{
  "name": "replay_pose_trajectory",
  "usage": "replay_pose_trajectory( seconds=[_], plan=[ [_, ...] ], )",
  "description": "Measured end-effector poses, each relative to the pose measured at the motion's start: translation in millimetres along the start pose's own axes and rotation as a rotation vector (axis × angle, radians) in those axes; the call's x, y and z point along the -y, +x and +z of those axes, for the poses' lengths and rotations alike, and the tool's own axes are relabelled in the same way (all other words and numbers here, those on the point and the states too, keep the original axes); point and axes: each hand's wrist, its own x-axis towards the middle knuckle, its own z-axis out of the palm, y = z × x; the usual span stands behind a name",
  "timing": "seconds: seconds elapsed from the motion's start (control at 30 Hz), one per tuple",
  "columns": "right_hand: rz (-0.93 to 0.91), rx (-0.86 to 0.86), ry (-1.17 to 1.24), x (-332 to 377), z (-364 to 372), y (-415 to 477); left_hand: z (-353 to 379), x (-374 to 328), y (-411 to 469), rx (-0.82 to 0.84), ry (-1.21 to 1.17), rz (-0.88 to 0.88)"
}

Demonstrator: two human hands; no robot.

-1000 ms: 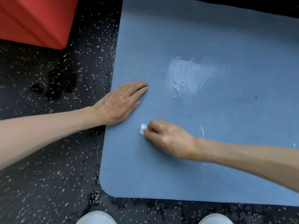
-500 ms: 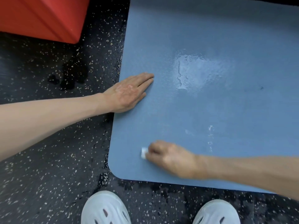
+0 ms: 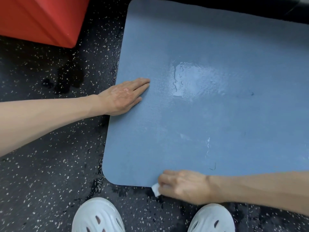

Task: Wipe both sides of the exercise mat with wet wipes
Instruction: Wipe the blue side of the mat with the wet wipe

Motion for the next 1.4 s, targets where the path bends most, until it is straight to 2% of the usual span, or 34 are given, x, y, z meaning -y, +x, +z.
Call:
replay_pose_trajectory(
  seconds=[0.07,0.17,0.2,0.27,0.43,0.5,0.6,0.67,0.7,0.73,0.83,0.9,1.0,1.07,1.1,1.17,1.23,1.27,1.33,1.4],
  plan=[
    [0.071,-0.096,-0.04,-21,-17,5,0,-2,0,0.005,0.004,-0.001],
    [0.414,-0.38,-0.04,-59,-59,13,-2,-2,1,0.012,-0.004,-0.006],
    [0.471,-0.448,-0.063,-65,-62,14,-3,-1,1,0.01,-0.001,-0.009],
    [0.415,-0.414,-0.11,-59,-48,8,-4,2,1,0.008,0.008,-0.009],
    [0.059,-0.032,-0.081,-7,-17,-18,-4,1,0,0.047,0.012,-0.02],
    [0.031,-0.095,-0.074,-22,-35,-14,-4,-1,1,0.055,0.006,-0.023],
    [0.254,-0.392,-0.064,-66,-73,-2,-6,-1,4,0.057,-0.004,-0.031],
    [0.419,-0.482,-0.127,-82,-80,-3,-8,1,3,0.041,0.009,-0.026],
    [0.444,-0.449,-0.17,-77,-70,-5,-9,2,3,0.04,0.017,-0.019],
    [0.386,-0.385,-0.122,-66,-54,-9,-9,2,1,0.043,0.022,-0.012],
    [0.119,-0.128,-0.153,-26,-32,-17,-5,2,-3,0.048,0.024,-0.006],
    [0.101,-0.234,-0.15,-45,-45,-15,-3,1,-2,0.034,0.023,-0.002],
    [0.41,-0.49,-0.222,-98,-90,0,-4,1,1,-0.007,0.016,-0.006],
    [0.489,-0.613,-0.256,-109,-104,2,-6,3,1,-0.033,0.019,0.004],
    [0.482,-0.567,-0.293,-103,-98,3,-6,4,0,-0.044,0.025,0.014],
    [0.377,-0.43,-0.222,-75,-72,0,-3,6,-4,-0.057,0.039,0.023],
    [0.181,-0.29,-0.164,-47,-56,-1,0,6,-6,-0.056,0.043,0.018],
    [0.111,-0.272,-0.166,-52,-55,-1,1,6,-6,-0.056,0.043,0.017],
    [0.184,-0.341,-0.185,-79,-83,7,2,5,-4,-0.078,0.038,0.018],
    [0.369,-0.548,-0.276,-119,-116,18,2,8,-1,-0.115,0.032,0.01]
  ],
)
